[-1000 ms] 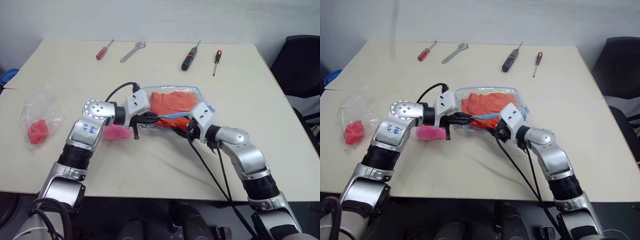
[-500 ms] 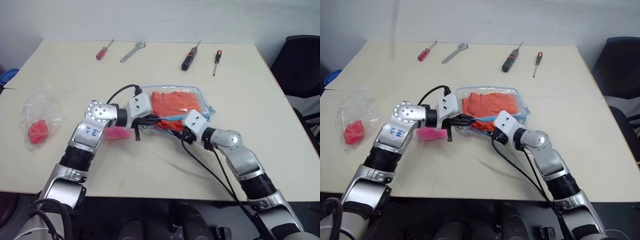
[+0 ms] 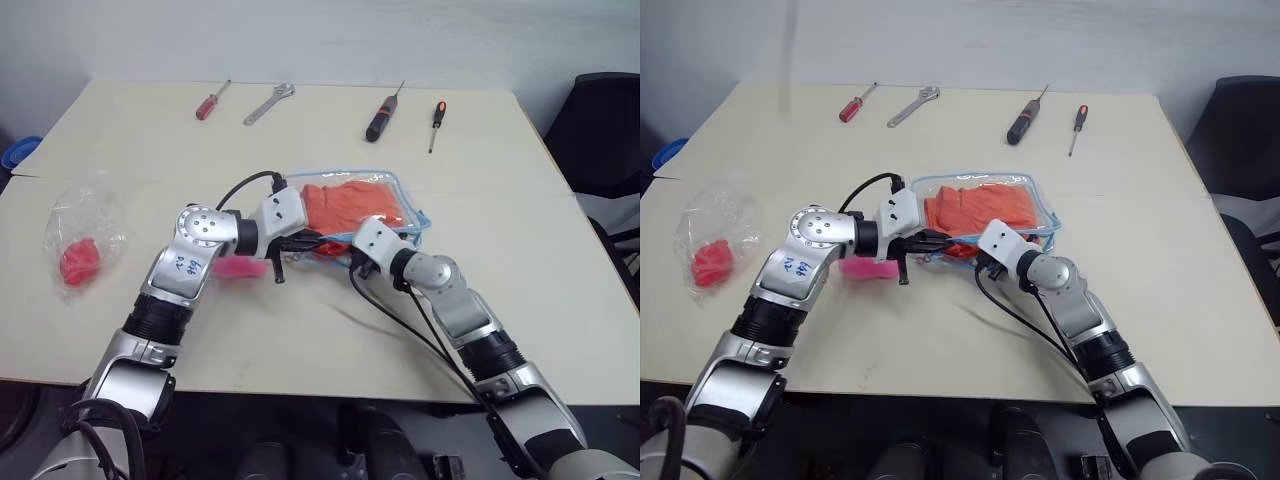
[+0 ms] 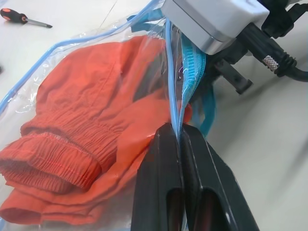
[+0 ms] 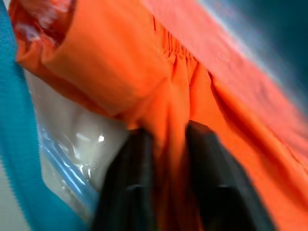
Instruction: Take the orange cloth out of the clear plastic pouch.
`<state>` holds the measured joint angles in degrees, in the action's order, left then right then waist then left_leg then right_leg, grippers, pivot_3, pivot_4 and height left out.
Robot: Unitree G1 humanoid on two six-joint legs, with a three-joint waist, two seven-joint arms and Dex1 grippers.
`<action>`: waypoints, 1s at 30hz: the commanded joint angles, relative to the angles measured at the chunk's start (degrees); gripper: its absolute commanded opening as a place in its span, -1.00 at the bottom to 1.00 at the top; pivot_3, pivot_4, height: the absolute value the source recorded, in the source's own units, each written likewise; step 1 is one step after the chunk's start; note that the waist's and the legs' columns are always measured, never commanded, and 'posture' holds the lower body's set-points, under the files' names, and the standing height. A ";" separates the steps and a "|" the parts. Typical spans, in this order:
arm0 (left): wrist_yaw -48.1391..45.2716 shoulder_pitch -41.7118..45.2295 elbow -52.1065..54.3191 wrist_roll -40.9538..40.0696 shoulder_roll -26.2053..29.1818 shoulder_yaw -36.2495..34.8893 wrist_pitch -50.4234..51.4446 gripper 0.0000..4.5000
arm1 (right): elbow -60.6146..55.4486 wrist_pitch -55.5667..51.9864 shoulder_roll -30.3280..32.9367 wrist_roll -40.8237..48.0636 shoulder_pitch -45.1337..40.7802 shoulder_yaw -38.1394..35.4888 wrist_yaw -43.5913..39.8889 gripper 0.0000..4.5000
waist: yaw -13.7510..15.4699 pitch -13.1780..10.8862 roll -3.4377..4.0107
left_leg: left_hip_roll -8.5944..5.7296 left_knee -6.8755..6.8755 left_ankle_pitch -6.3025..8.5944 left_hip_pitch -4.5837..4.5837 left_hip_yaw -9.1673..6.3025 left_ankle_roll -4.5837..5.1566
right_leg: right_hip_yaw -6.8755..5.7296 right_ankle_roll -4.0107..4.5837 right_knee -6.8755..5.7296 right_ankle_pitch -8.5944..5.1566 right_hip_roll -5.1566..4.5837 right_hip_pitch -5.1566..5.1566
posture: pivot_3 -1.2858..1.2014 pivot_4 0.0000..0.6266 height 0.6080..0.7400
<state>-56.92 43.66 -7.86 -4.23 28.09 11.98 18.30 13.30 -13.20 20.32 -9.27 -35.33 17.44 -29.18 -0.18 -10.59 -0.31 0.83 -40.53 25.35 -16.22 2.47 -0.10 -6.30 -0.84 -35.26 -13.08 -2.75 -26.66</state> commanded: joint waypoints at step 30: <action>1.88 2.48 -11.29 6.26 3.68 0.52 -11.65 -1.00 | -36.27 14.44 33.61 8.59 53.32 -36.04 -21.69 -0.99 | 1.53 -0.04 -0.03 | -0.02 0.33 0.02 0.00 0.24 0.01 | 0.13 -0.07 0.25 0.03 0.13 0.20 | 0.03 -0.52 1.00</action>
<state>-54.17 46.76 -21.98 1.68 30.74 12.41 7.37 -24.78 0.82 54.82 -0.09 18.09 -14.87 -53.34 1.35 -10.63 -0.34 0.81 -40.19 25.37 -16.20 2.74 -0.09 -6.14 -0.91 -35.02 -13.05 -2.62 -26.46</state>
